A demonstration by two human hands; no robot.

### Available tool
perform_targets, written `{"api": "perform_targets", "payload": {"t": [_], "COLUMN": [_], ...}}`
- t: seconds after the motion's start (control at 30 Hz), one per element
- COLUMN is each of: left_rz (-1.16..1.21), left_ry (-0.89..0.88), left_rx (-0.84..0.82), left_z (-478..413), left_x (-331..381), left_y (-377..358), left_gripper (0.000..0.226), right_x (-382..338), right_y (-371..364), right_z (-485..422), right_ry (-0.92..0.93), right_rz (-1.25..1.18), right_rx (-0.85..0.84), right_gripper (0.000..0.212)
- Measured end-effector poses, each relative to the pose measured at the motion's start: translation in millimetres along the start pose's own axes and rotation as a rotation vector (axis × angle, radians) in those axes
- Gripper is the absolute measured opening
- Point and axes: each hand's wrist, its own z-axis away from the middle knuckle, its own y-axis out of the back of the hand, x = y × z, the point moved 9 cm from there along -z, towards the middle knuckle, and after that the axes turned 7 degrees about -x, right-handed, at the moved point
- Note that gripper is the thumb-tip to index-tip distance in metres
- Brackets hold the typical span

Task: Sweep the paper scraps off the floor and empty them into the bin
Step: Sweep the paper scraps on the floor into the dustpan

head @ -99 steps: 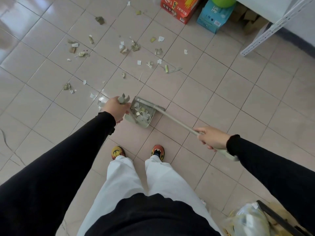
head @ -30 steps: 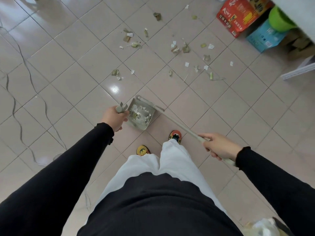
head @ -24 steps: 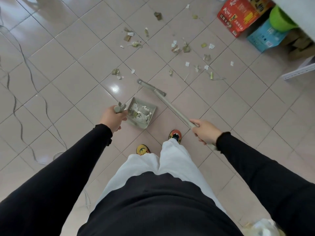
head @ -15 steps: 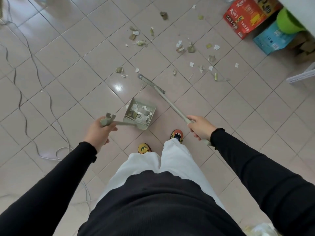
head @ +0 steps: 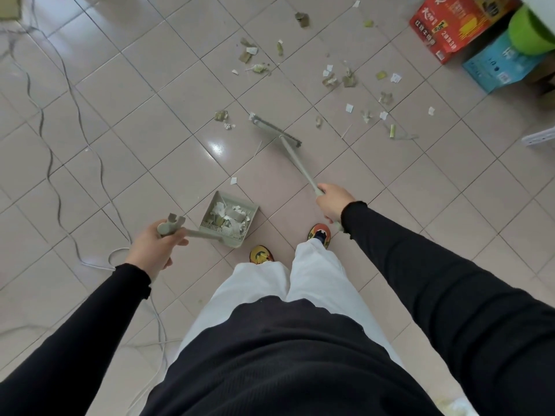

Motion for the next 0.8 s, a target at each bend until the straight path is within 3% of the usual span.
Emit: {"api": "perform_targets", "payload": {"t": [0.13, 0.27, 0.4, 0.67, 0.8], "left_rz": [-0.016, 0.002, -0.015, 0.031, 0.023], "left_ry": [0.025, 0.007, -0.009, 0.01, 0.003], "left_rx": [0.01, 0.022, -0.001, 0.008, 0.01], "left_z": [-11.2, -21.3, -32.1, -39.5, -35.4], "left_x": [12.6, 36.4, 52.3, 44.1, 46.0], "left_y": [3.1, 0.3, -7.5, -6.2, -10.7], "left_gripper": [0.024, 0.014, 0.007, 0.012, 0.004], "right_x": [-15.0, 9.6, 44.6, 39.8, 11.3], "right_y": [-10.4, -40.7, -34.0, -18.8, -35.1], "right_z": [-18.7, -4.7, 41.9, 90.4, 51.3], "right_ry": [-0.028, -0.055, -0.075, 0.036, 0.048], "right_rz": [0.132, 0.25, 0.098, -0.048, 0.083], "right_rx": [-0.048, -0.212, -0.352, -0.255, -0.182], "right_gripper": [0.037, 0.036, 0.044, 0.041, 0.034]}}
